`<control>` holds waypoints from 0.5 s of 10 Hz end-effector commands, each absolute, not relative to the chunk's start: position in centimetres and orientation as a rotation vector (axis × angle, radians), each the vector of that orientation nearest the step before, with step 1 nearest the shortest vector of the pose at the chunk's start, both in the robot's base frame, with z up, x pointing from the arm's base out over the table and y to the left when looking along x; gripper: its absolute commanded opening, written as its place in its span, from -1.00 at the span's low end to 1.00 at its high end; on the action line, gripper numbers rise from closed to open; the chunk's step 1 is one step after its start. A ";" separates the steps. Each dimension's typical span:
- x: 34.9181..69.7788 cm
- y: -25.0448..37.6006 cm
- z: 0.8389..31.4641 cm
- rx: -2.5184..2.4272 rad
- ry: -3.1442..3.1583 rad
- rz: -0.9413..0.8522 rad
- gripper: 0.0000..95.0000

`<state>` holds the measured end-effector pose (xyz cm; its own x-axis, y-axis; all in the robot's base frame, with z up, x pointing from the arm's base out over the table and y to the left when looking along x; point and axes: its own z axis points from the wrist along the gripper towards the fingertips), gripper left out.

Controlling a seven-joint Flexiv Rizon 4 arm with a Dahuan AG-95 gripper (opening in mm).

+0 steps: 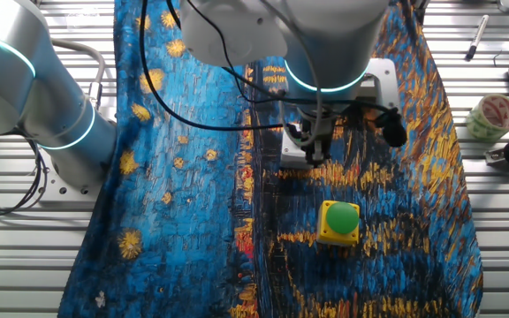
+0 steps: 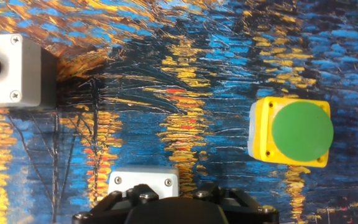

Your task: Press three buttons from left to right in sequence

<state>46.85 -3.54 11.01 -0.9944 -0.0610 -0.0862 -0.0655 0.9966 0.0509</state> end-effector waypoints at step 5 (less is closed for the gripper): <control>46.9 -3.5 11.0 0.012 3.016 0.138 -0.20</control>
